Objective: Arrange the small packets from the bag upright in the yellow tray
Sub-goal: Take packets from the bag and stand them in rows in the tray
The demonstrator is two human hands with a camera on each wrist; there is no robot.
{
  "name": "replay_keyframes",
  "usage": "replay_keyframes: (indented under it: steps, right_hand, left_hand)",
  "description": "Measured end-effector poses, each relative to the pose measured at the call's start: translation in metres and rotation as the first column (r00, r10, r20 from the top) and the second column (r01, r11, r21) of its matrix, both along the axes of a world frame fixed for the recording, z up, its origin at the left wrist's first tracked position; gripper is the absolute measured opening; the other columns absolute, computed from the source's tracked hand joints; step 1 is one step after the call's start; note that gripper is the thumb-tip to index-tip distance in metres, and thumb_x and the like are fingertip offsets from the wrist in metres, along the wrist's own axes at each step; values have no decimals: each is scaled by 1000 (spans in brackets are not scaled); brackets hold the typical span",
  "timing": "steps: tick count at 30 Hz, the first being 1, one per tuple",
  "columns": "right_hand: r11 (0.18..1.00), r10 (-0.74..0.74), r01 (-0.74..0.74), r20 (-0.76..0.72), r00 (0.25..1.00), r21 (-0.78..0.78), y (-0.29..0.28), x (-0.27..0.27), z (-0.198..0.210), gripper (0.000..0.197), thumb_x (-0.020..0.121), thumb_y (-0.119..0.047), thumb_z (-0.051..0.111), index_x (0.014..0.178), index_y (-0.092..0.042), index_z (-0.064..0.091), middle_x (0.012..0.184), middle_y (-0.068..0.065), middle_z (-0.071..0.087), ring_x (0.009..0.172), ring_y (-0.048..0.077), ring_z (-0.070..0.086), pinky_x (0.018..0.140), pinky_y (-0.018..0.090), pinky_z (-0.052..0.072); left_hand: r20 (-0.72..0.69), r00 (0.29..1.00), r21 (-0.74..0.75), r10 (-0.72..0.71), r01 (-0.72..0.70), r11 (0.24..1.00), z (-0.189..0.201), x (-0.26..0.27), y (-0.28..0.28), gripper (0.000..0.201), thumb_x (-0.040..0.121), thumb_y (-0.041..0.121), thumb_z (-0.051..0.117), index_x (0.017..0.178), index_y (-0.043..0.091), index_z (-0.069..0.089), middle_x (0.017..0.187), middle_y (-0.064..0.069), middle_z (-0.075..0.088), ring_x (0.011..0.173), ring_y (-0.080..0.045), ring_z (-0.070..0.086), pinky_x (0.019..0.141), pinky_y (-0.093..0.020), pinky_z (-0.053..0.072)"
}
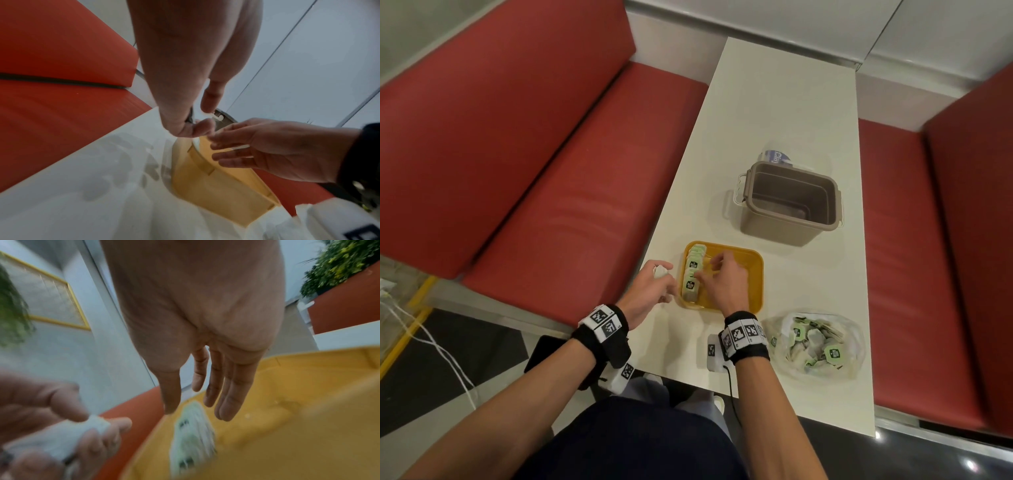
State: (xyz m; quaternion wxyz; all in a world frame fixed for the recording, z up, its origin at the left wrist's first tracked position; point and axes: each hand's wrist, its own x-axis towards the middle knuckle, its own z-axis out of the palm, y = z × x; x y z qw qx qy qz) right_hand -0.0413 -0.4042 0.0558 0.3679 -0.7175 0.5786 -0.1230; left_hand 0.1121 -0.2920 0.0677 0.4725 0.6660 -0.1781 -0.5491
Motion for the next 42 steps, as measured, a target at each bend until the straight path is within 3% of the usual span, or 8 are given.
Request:
replay_keyframes:
  steps: [3,11,16,22,27,34,38,42]
  right_hand:
    - [999,-12,21,209,978,-40,5,-5,28,21,99,-36,79,107,-24,64,98,-12,72,86,4,69,76,29,60]
    - [999,30,-33,365,930,4,21,-19,77,18,105,-49,65,107,-34,75,93,-13,76,86,5,72,79,38,64]
    - [994,110,-106,393,913,-32,27,-23,93,14,100,-50,73,102,-36,76,73,-6,69,68,7,65,64,23,53]
    - [994,103,-111,407,907,-2,27,-24,96,24,95,-49,80,90,-28,71,79,-5,77,74,14,76,76,43,64]
    - [986,134,-163,368,920,46,20,-32,97,18,86,-23,83,97,-32,73,91,-5,76,75,14,78,81,51,65]
    - [953,301,-298,234,924,-49,6,-37,114,31,88,-10,77,107,-33,75,93,-12,74,83,5,70,76,15,54]
    - [952,308,-295,255,917,-87,5,-33,122,30,89,-10,77,108,-33,76,90,-12,77,85,5,71,78,19,56]
    - [954,297,-273,258,919,-126,3,-32,123,26,91,-13,77,107,-34,75,90,-14,77,88,4,73,82,27,61]
  left_hand:
    - [-162,987,-111,-9,-9,994,22,3,0,45,101,-11,37,140,8,52,110,-22,70,98,-33,72,82,-37,58]
    - [-198,957,-325,-212,139,935,59,-1,5,47,108,2,58,151,16,43,128,-27,73,121,-42,72,107,-48,58]
    - [-40,963,-320,-265,239,917,61,-6,5,42,104,6,68,140,8,45,117,-27,76,108,-45,77,99,-53,61]
    - [98,960,-286,-260,278,917,64,-11,6,36,100,10,74,124,4,48,102,-16,80,88,-22,78,74,-29,59]
    - [66,971,-297,-230,239,924,62,-10,9,46,96,21,79,127,6,50,102,-10,77,84,-18,70,68,-31,50]
    - [72,980,-282,-186,199,939,52,-7,7,28,107,10,65,134,18,65,94,9,72,71,-10,54,62,-26,39]
    - [59,987,-234,-150,159,959,48,-9,3,33,107,0,52,126,18,72,89,2,65,68,-11,43,62,-30,31]
    - [33,995,-203,-91,96,974,50,-8,3,22,112,22,55,118,17,76,81,4,51,65,-9,37,61,-26,27]
